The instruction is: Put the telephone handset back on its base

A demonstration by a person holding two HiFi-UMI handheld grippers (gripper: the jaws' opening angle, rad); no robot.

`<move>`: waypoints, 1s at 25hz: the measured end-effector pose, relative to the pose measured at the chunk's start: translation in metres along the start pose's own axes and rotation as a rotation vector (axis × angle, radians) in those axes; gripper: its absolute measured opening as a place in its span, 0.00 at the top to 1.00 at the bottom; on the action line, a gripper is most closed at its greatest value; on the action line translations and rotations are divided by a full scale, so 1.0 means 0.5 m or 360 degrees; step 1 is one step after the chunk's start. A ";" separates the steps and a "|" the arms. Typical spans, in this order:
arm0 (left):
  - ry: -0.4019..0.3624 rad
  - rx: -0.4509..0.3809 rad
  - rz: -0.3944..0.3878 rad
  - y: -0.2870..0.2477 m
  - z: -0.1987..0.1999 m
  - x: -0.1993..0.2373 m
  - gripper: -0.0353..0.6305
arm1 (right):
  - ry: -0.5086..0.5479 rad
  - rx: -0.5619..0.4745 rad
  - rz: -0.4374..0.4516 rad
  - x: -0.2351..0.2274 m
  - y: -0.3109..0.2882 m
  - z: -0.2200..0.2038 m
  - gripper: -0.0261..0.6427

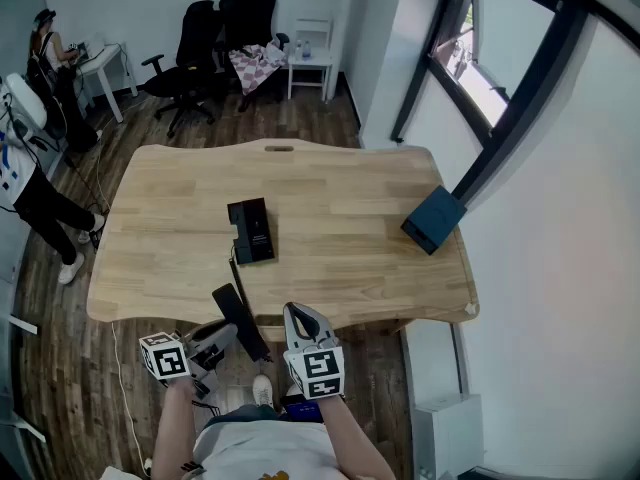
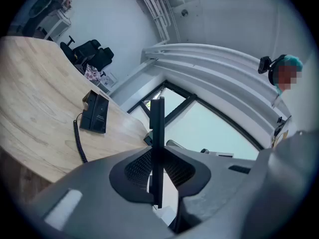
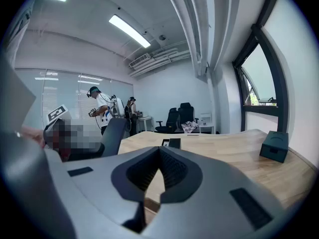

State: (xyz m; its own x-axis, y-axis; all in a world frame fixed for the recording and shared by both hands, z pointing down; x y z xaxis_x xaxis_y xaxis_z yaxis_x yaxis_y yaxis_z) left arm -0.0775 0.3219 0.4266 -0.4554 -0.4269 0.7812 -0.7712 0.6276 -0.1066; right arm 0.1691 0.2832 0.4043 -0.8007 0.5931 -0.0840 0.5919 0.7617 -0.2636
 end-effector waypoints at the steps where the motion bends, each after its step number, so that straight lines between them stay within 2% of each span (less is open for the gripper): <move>1: -0.0002 0.0001 0.0009 -0.001 0.000 -0.001 0.84 | -0.0006 0.0004 0.0002 -0.001 0.002 -0.001 0.95; 10: -0.0012 -0.0032 0.0029 -0.004 -0.004 -0.021 0.84 | -0.0020 0.0006 0.0006 -0.020 0.023 -0.006 0.95; 16: -0.0021 -0.0036 0.0021 -0.003 -0.020 -0.040 0.84 | -0.0141 -0.0028 0.0023 -0.026 0.046 -0.011 0.95; 25: -0.0032 -0.0015 0.0041 -0.009 -0.043 -0.053 0.84 | -0.0131 -0.0033 -0.0002 -0.036 0.081 -0.017 0.95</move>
State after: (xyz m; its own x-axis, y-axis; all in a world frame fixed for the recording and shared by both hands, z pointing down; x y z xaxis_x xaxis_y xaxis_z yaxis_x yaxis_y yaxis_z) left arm -0.0523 0.3445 0.4197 -0.4841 -0.4233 0.7658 -0.7549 0.6446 -0.1208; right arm 0.2082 0.3056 0.4033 -0.8058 0.5695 -0.1624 0.5920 0.7681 -0.2439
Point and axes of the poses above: the fingertips, and each gripper's own axes: y backward along the fingers, x to its left, z out of its top, the point moved 10 cm from there along y, backward along the fingers
